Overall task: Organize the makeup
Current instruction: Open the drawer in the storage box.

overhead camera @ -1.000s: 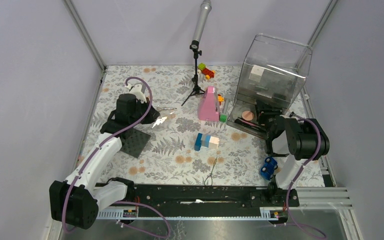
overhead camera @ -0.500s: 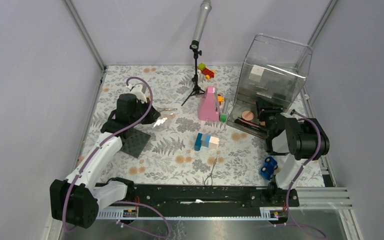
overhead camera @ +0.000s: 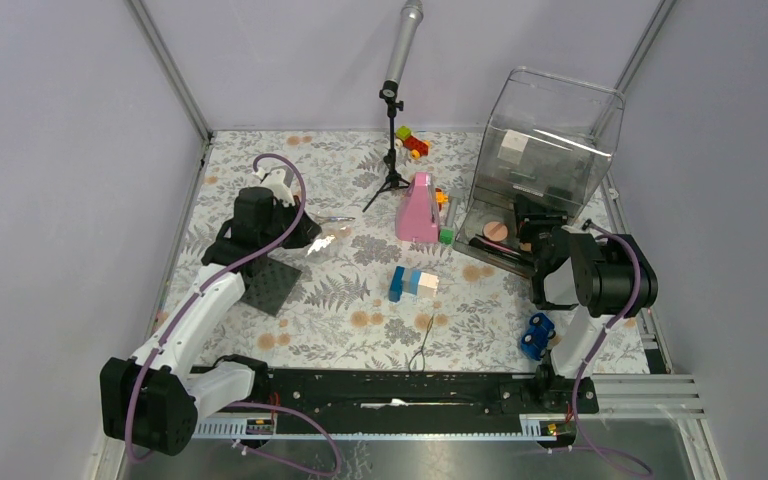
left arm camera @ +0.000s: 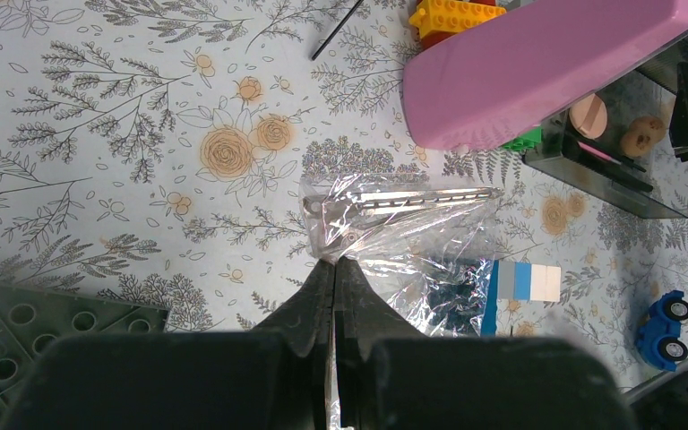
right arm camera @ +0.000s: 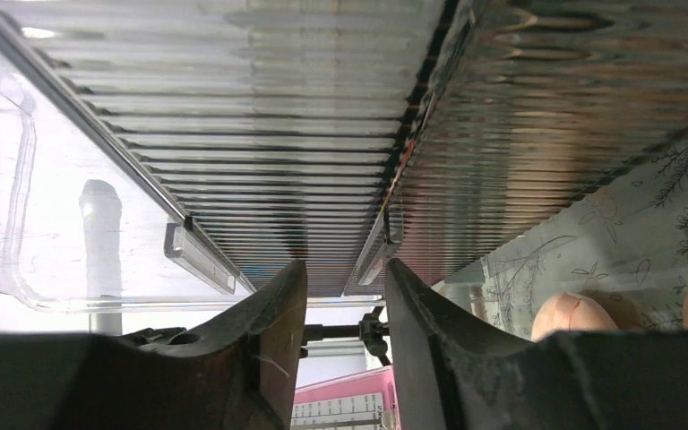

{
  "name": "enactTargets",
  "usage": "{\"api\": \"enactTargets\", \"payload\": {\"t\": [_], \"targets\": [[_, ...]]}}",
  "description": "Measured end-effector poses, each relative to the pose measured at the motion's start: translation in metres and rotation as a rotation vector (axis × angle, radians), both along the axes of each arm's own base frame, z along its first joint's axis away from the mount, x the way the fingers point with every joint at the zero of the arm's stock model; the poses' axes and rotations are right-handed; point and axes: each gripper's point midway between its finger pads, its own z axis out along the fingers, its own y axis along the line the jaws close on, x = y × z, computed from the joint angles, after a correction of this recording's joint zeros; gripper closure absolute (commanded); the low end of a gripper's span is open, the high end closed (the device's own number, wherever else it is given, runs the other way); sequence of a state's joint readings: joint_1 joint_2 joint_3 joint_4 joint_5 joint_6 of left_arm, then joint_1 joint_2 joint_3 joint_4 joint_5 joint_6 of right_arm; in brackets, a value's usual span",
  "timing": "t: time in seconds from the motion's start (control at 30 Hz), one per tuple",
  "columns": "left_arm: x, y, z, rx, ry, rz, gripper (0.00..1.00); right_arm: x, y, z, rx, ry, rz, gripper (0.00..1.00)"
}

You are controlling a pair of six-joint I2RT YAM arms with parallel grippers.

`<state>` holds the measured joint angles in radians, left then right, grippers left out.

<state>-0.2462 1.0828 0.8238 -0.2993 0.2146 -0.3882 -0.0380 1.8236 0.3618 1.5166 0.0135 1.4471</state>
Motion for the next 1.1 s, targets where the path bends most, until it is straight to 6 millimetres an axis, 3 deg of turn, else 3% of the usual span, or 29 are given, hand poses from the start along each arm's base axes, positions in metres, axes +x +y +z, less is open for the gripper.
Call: {"api": "enactTargets", "payload": {"t": [0.1, 0.4, 0.77, 1.1], "targets": [[0.0, 0.0, 0.0, 0.0, 0.0, 0.0, 1.0, 0.0, 0.0, -0.001, -0.011, 0.001, -0.001, 0.55], [0.0, 0.001, 0.0, -0.001, 0.002, 0.001, 1.0, 0.0, -0.001, -0.007, -0.035, 0.021, -0.003, 0.86], [0.0, 0.0, 0.0, -0.004, 0.003, -0.003, 1.0, 0.0, -0.002, -0.009, -0.081, 0.027, -0.001, 1.0], [-0.005, -0.018, 0.007, -0.022, -0.027, -0.085, 1.0, -0.014, 0.002, -0.009, -0.126, 0.049, 0.028, 1.0]]}}
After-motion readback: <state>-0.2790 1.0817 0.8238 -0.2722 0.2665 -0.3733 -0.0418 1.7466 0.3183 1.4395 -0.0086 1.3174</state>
